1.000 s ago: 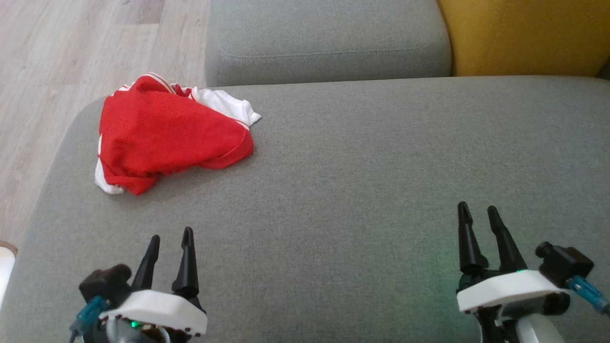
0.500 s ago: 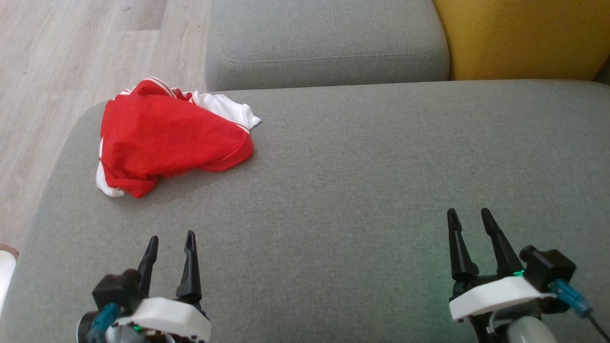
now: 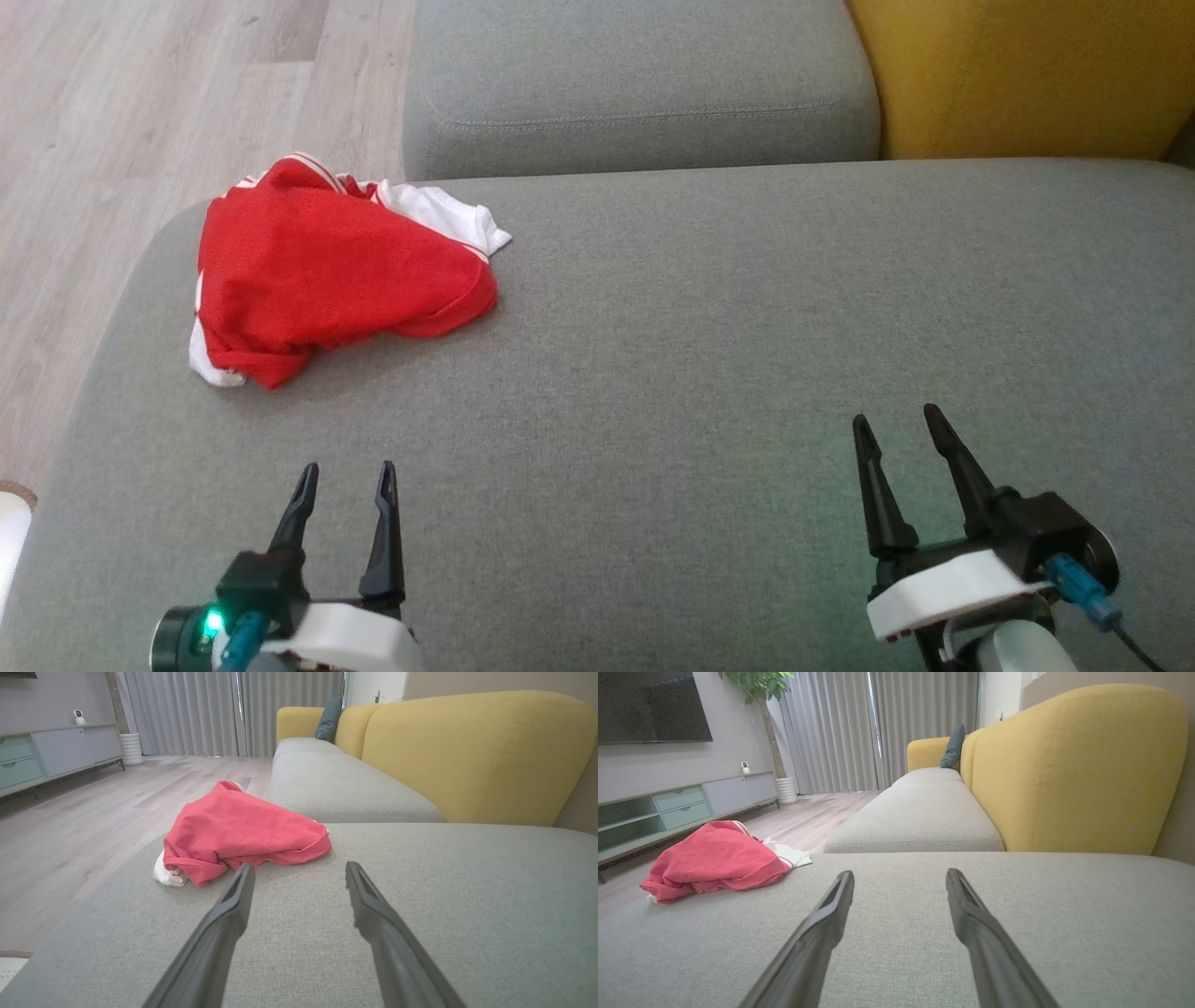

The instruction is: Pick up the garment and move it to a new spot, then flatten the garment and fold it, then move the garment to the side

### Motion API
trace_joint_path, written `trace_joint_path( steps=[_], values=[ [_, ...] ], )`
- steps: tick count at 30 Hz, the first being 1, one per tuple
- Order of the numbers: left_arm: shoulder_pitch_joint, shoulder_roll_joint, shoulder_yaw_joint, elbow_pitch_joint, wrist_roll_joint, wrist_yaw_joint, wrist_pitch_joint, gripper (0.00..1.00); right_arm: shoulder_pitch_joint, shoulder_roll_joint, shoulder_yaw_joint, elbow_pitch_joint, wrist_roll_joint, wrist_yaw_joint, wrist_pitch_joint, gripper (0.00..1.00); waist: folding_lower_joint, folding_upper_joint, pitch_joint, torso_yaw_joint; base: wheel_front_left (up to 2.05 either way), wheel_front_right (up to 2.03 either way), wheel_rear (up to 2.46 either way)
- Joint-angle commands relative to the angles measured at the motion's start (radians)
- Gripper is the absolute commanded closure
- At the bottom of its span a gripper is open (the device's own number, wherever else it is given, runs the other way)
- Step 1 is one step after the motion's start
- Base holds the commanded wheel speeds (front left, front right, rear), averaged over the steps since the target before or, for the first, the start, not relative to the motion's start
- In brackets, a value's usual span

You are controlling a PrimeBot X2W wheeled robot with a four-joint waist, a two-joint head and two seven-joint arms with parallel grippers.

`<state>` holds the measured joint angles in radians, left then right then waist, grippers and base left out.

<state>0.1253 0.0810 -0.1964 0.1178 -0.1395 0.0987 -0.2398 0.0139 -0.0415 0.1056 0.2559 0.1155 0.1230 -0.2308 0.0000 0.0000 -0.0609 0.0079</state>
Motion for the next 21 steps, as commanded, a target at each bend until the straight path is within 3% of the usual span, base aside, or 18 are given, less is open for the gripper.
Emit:
trace_joint_path(
  steps=[1, 21],
  values=[
    [-0.025, 0.006, 0.023, -0.043, 0.042, 0.011, -0.016, 0.0, -0.027, -0.009, 0.029, -0.037, -0.041, 0.008, -0.025, 0.0, 0.0, 0.0, -0.001, 0.0, 0.0, 0.0, 0.0],
    [-0.022, -0.007, 0.043, -0.039, 0.062, 0.005, -0.022, 0.0, -0.031, -0.009, 0.01, -0.028, -0.058, 0.008, -0.031, 0.0, 0.0, 0.0, 0.002, -0.002, 0.0, 0.0, 0.0]
  ],
)
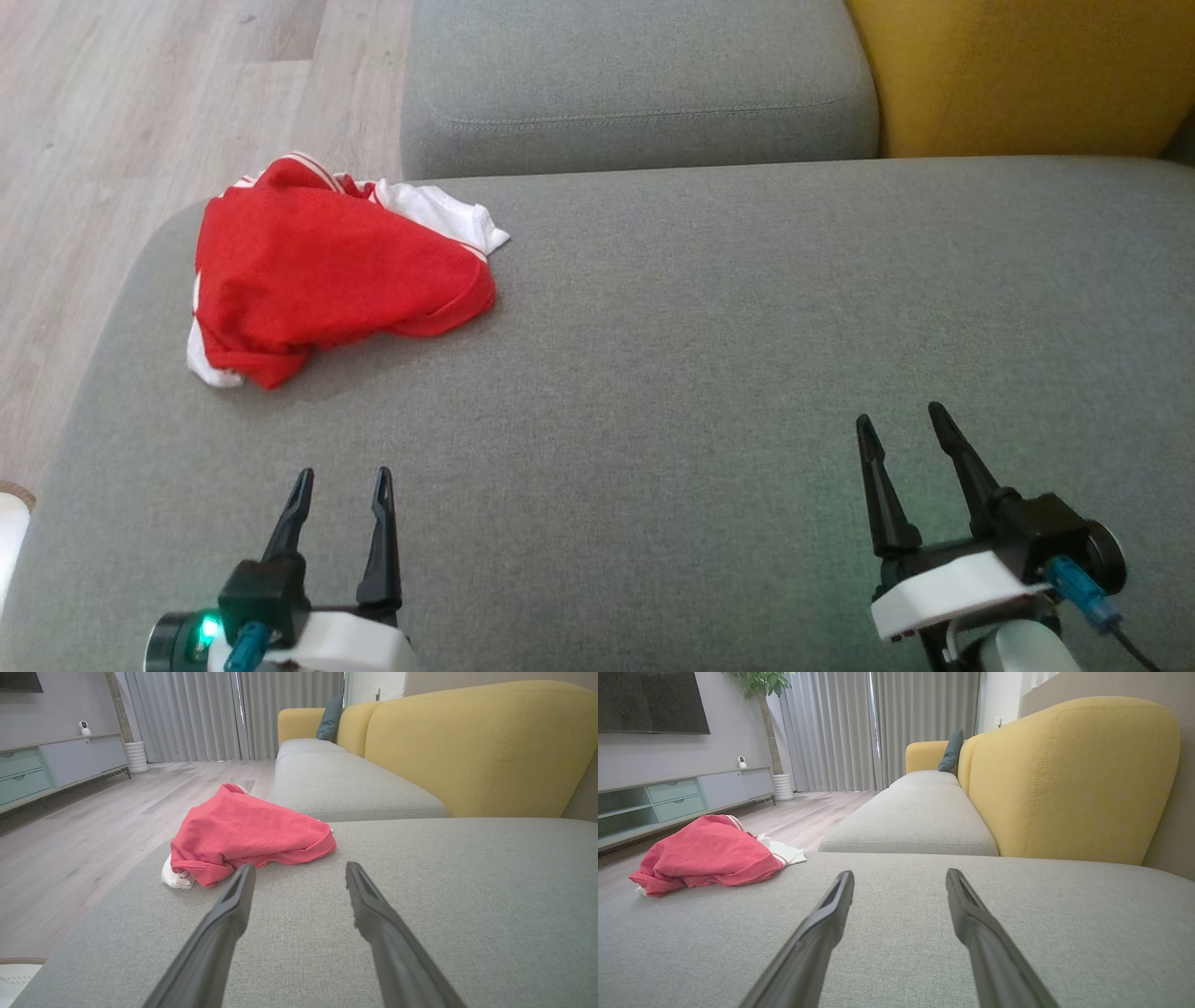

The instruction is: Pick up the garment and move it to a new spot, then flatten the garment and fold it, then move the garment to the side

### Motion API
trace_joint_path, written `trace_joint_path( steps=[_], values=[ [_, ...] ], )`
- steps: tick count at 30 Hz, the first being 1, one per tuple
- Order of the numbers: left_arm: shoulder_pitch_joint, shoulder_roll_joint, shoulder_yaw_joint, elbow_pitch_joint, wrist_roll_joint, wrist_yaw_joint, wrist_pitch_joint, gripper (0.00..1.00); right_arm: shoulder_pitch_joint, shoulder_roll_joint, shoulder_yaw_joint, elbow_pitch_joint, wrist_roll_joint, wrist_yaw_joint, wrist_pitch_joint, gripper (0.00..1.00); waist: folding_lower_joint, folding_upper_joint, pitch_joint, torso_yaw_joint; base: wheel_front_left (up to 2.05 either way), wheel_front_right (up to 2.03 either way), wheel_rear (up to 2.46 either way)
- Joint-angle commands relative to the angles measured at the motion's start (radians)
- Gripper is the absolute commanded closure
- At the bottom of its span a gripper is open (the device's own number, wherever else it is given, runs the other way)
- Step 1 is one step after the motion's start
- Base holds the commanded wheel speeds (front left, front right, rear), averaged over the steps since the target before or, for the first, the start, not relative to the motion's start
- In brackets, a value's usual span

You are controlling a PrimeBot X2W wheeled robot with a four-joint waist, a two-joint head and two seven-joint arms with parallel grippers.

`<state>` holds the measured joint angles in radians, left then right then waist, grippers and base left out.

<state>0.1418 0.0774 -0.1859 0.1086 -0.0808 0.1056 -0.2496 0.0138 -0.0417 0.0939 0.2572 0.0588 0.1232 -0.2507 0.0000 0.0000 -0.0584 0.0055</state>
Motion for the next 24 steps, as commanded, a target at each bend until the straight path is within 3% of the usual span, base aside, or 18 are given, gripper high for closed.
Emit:
trace_joint_path(
  steps=[1, 15, 24],
  values=[
    [-0.038, -0.005, 0.034, -0.03, 0.003, -0.003, -0.012, 0.0, -0.032, -0.008, 0.021, -0.03, -0.001, 0.008, -0.011, 0.0, 0.0, 0.0, 0.0, 0.0, 0.0, 0.0, 0.0],
    [-0.039, -0.013, 0.039, -0.027, 0.008, -0.012, -0.012, 0.0, -0.031, -0.008, 0.017, -0.035, 0.0, 0.008, -0.011, 0.0, 0.0, 0.0, 0.004, 0.006, 0.0, 0.0, 0.0],
    [-0.05, -0.018, 0.032, -0.033, 0.007, -0.017, -0.012, 0.0, -0.025, -0.008, 0.026, -0.047, 0.005, 0.008, -0.011, 0.0, 0.0, 0.0, 0.003, 0.074, 0.0, 0.0, 0.0]
  ],
)
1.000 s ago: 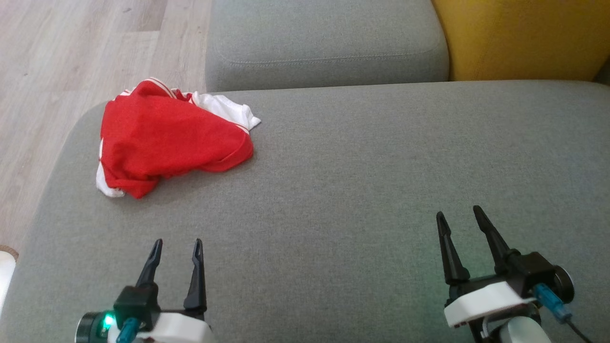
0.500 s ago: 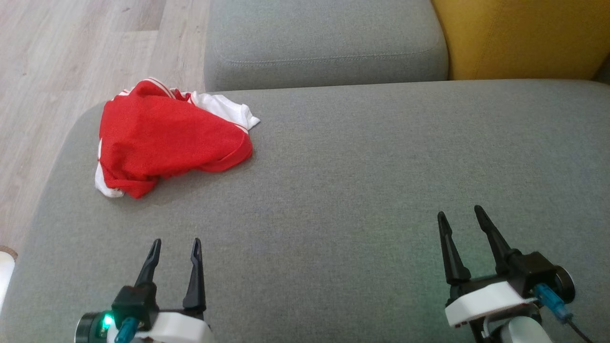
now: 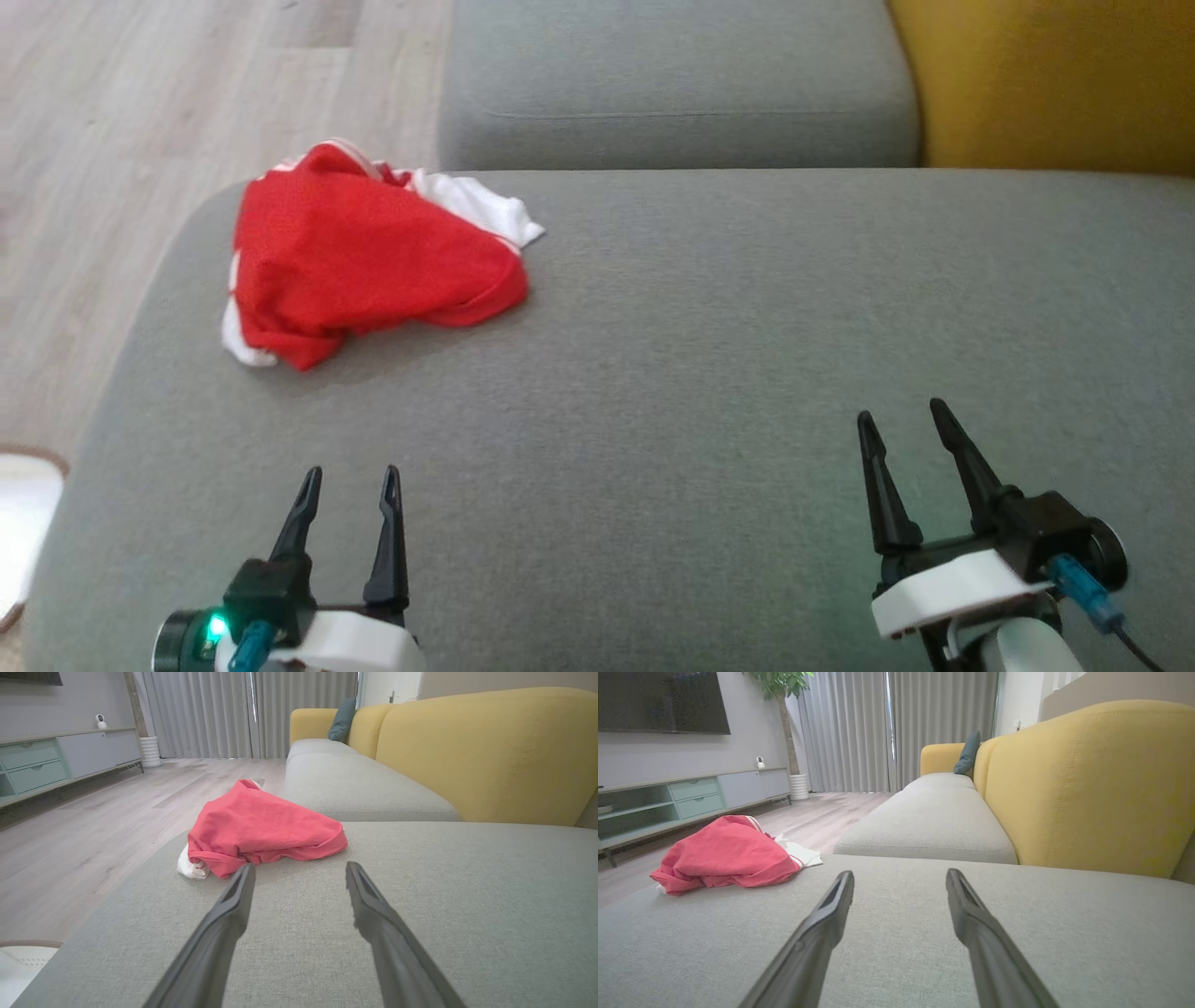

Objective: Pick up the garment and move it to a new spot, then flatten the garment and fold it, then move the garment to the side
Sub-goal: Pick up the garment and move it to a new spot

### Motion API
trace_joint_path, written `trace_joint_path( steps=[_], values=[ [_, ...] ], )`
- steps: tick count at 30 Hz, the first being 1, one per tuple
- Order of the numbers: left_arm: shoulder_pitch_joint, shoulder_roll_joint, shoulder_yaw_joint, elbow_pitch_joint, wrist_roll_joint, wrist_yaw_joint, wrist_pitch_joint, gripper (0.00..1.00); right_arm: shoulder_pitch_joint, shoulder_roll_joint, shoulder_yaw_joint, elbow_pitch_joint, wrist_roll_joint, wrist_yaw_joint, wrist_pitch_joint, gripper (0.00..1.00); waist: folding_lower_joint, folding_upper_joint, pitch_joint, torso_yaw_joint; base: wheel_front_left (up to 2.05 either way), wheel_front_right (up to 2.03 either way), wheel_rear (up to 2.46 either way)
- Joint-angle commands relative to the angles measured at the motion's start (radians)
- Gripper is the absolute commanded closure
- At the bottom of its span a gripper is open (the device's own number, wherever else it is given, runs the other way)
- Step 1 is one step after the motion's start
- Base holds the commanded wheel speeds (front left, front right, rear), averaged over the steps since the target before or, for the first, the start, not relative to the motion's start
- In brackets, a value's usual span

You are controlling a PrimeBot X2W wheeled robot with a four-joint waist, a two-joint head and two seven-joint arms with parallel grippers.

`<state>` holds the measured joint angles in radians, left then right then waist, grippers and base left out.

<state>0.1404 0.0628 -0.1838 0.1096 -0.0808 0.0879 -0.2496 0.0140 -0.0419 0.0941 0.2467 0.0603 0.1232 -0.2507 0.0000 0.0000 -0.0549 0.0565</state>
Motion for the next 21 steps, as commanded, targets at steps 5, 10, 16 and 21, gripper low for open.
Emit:
trace_joint_path(
  steps=[5, 10, 16, 21],
  values=[
    [-0.052, -0.005, 0.029, -0.048, 0.004, 0.0, -0.012, 0.0, -0.022, -0.008, 0.029, -0.042, 0.009, 0.008, -0.011, 0.0, 0.0, 0.0, 0.001, 0.076, 0.0, 0.0, 0.0],
    [-0.058, -0.006, 0.026, -0.063, 0.008, -0.003, -0.012, 0.0, -0.023, -0.008, 0.036, -0.042, 0.017, 0.008, -0.011, 0.0, 0.0, 0.0, 0.003, 0.15, 0.0, 0.0, 0.0],
    [-0.064, -0.007, 0.027, -0.077, 0.011, -0.004, -0.012, 0.0, -0.025, -0.008, 0.039, -0.044, 0.024, 0.008, -0.011, 0.0, 0.0, 0.0, 0.006, 0.24, 0.0, 0.0, 0.0],
    [-0.068, -0.006, 0.038, -0.083, 0.015, -0.002, -0.012, 0.0, -0.028, -0.008, 0.04, -0.044, 0.029, 0.008, -0.011, 0.0, 0.0, 0.0, 0.008, 0.313, 0.0, 0.0, 0.0]
  ],
)
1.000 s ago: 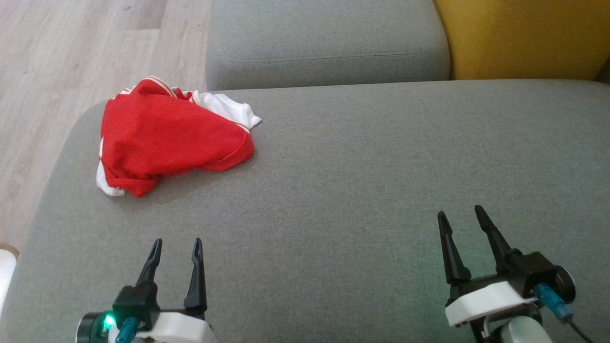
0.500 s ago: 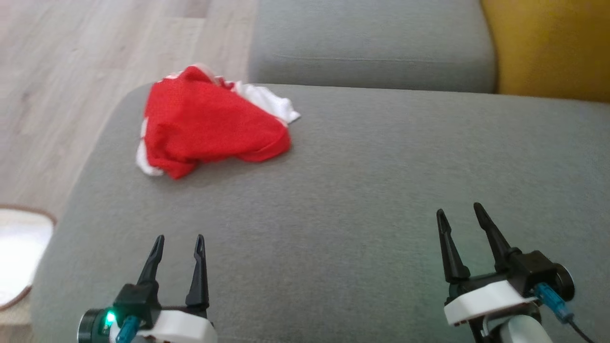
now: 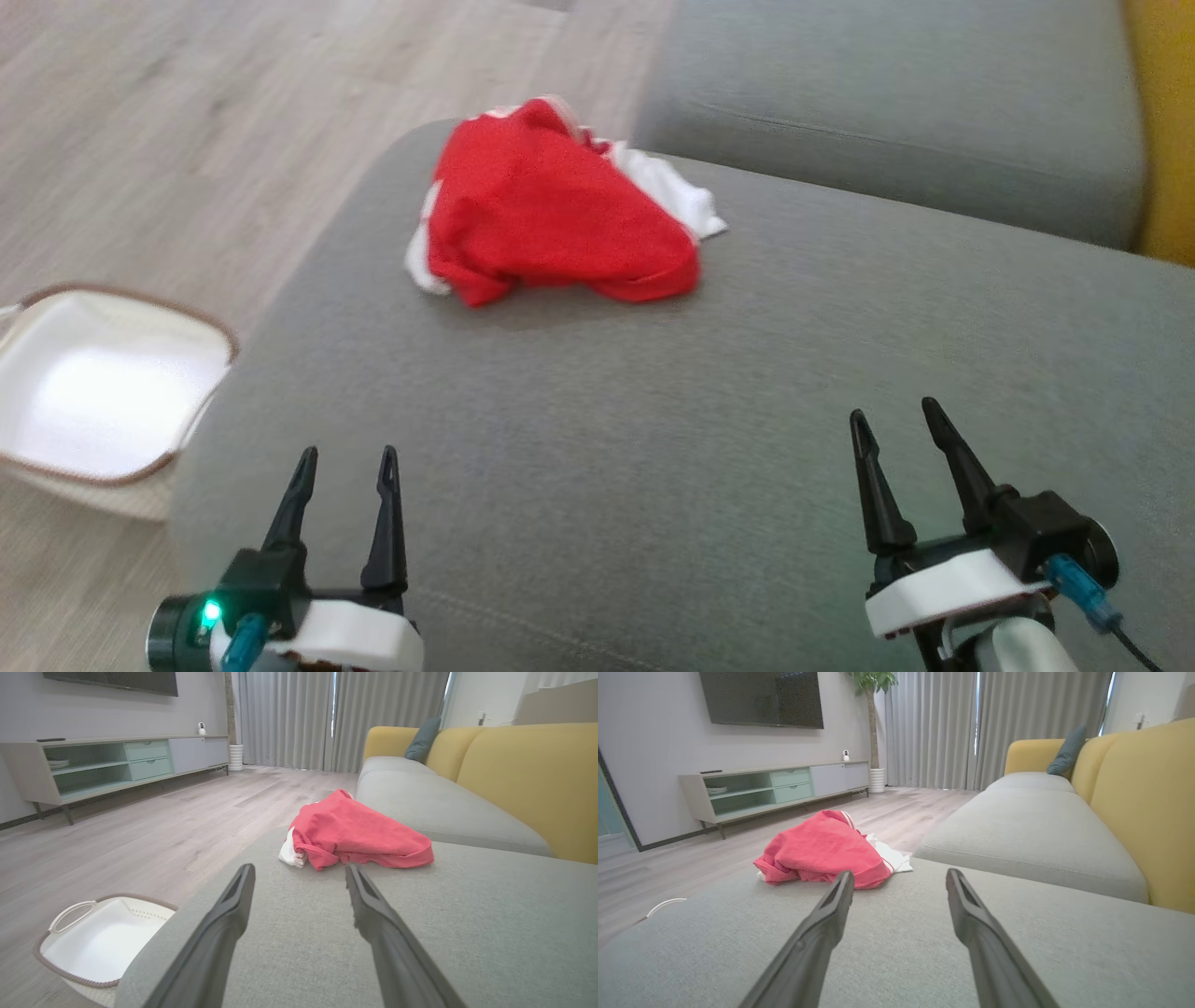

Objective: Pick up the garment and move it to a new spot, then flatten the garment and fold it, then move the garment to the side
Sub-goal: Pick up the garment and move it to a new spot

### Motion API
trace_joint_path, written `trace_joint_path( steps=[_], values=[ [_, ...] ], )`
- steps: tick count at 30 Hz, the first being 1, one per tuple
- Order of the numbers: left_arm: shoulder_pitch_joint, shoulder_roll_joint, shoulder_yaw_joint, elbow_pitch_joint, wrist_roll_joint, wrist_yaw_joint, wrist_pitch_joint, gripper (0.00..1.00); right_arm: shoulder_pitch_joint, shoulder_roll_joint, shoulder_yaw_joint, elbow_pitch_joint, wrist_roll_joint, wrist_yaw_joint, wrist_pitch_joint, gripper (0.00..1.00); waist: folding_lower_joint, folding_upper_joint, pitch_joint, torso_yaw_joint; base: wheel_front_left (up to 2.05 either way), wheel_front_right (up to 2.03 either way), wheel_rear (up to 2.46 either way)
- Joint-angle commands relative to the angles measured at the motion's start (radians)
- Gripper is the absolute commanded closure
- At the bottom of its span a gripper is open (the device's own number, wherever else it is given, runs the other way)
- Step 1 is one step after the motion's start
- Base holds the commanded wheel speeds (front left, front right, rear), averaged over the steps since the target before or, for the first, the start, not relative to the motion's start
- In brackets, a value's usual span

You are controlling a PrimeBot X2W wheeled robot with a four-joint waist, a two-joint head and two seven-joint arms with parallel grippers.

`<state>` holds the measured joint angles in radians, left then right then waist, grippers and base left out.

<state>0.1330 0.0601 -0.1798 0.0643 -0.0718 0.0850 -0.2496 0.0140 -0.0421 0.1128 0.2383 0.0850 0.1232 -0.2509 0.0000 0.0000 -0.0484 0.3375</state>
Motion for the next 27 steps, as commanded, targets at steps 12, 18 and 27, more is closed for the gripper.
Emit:
trace_joint_path(
  steps=[12, 18, 27],
  values=[
    [-0.063, 0.003, 0.062, -0.052, 0.011, 0.001, -0.012, 0.0, -0.036, -0.008, 0.028, -0.037, 0.014, 0.008, -0.011, 0.0, 0.0, 0.0, 0.007, 0.153, 0.0, 0.0, 0.0],
    [-0.057, 0.002, 0.075, -0.067, 0.011, 0.008, -0.012, 0.0, -0.048, -0.008, 0.039, -0.035, 0.013, 0.008, -0.011, 0.0, 0.0, 0.0, 0.016, 0.161, 0.0, 0.0, 0.0],
    [-0.078, 0.028, 0.115, -0.075, 0.009, 0.002, -0.012, 0.0, -0.046, -0.008, 0.025, -0.046, 0.007, 0.008, -0.011, 0.0, 0.0, 0.0, 0.036, 0.124, 0.0, 0.0, 0.0]
  ],
)
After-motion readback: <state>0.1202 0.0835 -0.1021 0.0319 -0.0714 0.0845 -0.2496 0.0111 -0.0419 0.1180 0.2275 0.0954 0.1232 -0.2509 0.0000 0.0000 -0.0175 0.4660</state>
